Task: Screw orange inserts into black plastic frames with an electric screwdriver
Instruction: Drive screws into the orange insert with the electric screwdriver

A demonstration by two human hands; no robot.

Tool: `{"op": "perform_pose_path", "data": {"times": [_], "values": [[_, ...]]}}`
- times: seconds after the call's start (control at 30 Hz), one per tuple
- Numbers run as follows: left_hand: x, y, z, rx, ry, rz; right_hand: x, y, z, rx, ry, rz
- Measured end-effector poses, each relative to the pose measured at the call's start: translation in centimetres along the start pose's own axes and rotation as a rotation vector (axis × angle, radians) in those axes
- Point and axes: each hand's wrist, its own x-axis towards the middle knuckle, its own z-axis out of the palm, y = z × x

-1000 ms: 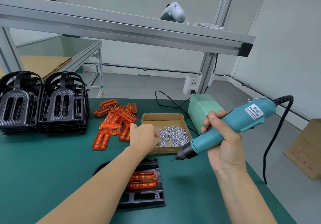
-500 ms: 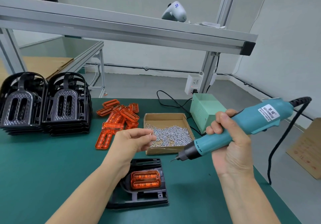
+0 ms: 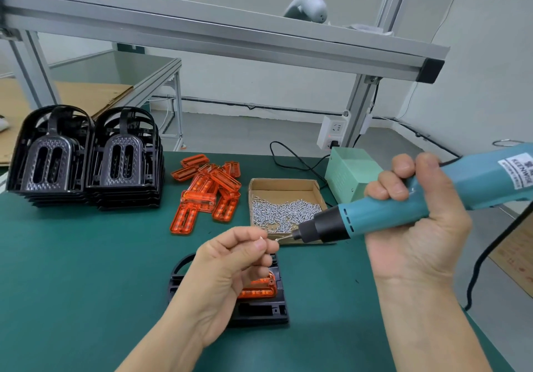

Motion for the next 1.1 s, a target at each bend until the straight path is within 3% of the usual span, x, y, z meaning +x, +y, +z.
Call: {"op": "perform_pose_path", "data": {"times": [0.23, 0.47, 1.1], "values": [[-0.3, -0.1, -0.1, -0.119, 0.021, -0.059, -0.3, -0.2, 0.2, 0.007, -0.014, 0.0], [-1.0, -0.3, 0.5, -0.387, 0.076, -0.201, -0.7, -0.2, 0.8, 0.004, -0.025, -0.017], [-1.8, -0.6, 1.2, -0.322, -0.011, -0.178, -1.2, -0.4, 1.3, -0.026, -0.044, -0.021]]}}
